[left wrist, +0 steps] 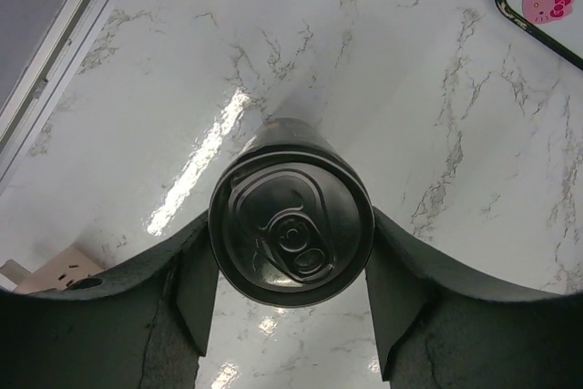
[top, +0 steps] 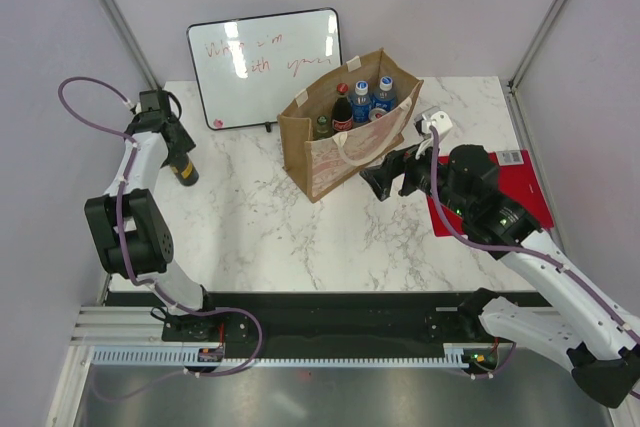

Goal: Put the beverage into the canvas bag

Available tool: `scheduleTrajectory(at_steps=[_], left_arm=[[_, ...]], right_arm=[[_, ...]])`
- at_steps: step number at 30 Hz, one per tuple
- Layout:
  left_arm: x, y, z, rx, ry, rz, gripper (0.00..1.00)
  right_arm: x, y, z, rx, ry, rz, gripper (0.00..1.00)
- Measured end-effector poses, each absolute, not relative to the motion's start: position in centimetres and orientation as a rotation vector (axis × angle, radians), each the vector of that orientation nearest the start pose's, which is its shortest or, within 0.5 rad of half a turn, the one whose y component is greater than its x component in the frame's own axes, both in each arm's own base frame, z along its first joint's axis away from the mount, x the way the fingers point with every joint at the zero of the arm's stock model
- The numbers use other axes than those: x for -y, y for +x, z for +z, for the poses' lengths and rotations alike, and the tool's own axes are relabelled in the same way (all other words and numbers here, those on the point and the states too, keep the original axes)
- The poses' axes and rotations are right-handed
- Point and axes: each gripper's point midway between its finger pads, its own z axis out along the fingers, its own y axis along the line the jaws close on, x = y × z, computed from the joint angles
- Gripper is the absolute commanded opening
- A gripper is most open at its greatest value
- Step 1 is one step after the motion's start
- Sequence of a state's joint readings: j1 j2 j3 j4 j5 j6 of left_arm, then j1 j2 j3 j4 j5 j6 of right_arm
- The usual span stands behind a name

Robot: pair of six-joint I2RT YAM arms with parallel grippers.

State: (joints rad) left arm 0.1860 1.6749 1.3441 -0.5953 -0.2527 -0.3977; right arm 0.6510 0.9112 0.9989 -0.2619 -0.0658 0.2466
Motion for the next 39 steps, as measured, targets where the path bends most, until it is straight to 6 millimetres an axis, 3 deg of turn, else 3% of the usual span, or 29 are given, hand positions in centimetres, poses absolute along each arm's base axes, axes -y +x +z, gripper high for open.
scheduleTrajectory(at_steps=[5,9,21,24,27,32,35,39], left_arm=[[-9.5,40.1,13.4,-2.351,-0.758,0.209,0.02],[-6.7,39.2,14.2,-2.389,-0.648,0.146,0.02],[3.8,36.1,23.5,-2.329,-0.227,-0.002,0.02],[7.1,35.5,27.3,-2.291,-0.122,-0.065,0.02],[9.7,35.0,32.6,-2.196,-0.049,-0.142,0.02],[11.8,34.0,41.0,-2.01,-0.005,-0.271,0.02],[12.8,33.3,44.5,-1.934,0.019,-0.337,0.02],[15.4,33.9,47.3,-1.875,0.079,-0.432,0.02]], right_arm=[[-22.0,25.4,32.0,-1.753,-0.409,0.707,0.98],[-22.1,25.5,31.9,-1.756,-0.409,0.706,0.98],[-21.7,26.3,30.7,-1.779,-0.377,0.659,0.98],[-21.5,26.5,30.7,-1.779,-0.362,0.644,0.98],[-21.1,26.8,30.8,-1.779,-0.335,0.627,0.98],[-19.7,27.5,31.3,-1.779,-0.188,0.594,0.98],[-19.1,28.0,31.1,-1.795,-0.087,0.587,0.98],[-18.7,29.0,30.2,-1.833,0.068,0.587,0.98]])
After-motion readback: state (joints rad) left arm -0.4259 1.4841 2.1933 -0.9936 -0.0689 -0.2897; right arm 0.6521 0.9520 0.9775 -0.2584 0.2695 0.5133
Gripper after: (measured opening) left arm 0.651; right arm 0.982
